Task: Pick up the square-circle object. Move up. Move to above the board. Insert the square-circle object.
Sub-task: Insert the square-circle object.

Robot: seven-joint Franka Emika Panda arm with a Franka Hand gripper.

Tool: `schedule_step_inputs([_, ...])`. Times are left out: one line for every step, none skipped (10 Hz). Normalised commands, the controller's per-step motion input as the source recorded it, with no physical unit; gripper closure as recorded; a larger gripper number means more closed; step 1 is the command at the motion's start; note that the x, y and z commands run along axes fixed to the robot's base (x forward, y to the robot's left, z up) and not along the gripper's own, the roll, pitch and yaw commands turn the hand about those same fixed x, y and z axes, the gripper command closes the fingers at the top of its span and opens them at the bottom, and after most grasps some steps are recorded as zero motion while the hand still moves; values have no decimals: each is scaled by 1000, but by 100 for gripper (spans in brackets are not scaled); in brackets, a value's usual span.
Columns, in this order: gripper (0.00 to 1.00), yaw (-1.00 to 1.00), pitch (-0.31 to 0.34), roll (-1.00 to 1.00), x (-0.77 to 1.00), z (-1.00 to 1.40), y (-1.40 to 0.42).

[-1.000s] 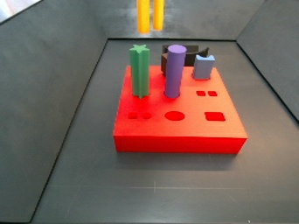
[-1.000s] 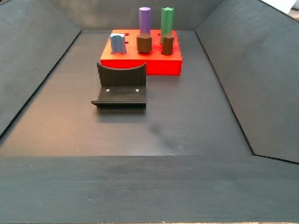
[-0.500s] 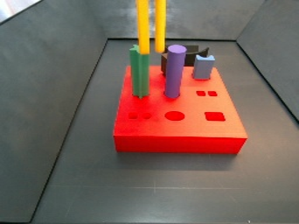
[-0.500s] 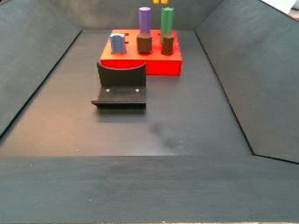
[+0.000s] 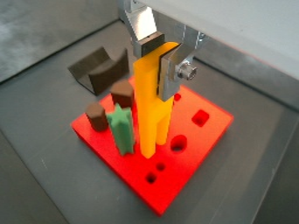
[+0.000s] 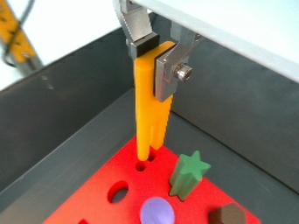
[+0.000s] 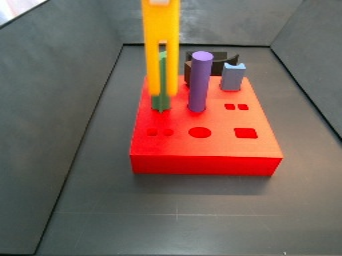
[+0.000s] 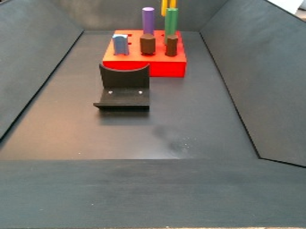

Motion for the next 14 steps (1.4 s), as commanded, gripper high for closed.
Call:
schedule_step_inputs([100,-423,163,44,-351,-500,3])
schedule_step_inputs([100,-346,34,13,-123,-469,71])
schedule_step_inputs([100,-314,-59,0,0,-406,0])
schedule_step_inputs([100,-154,-189,0,54,-366,-6])
schedule_step_inputs([100,0,-193,-9,163,-346,0])
schedule_step_inputs([100,314,-59,0,271,-291,0])
schedule_step_inputs([100,511,0,0,251,-194,0])
schedule_step_inputs([100,517,66,26,186,-154,0])
schedule_step_inputs([100,474,94,43,126,-123,-6])
schedule_step_inputs([100,289,130,51,40,-106,-23])
schedule_step_inputs([100,180,163,76,117,-226,-103])
schedule_step_inputs([100,0,79,51,143,-114,-163])
schedule_step_inputs([100,-46,81,37,37,0,-160])
schedule_step_inputs([100,-106,66,46,0,6,-169])
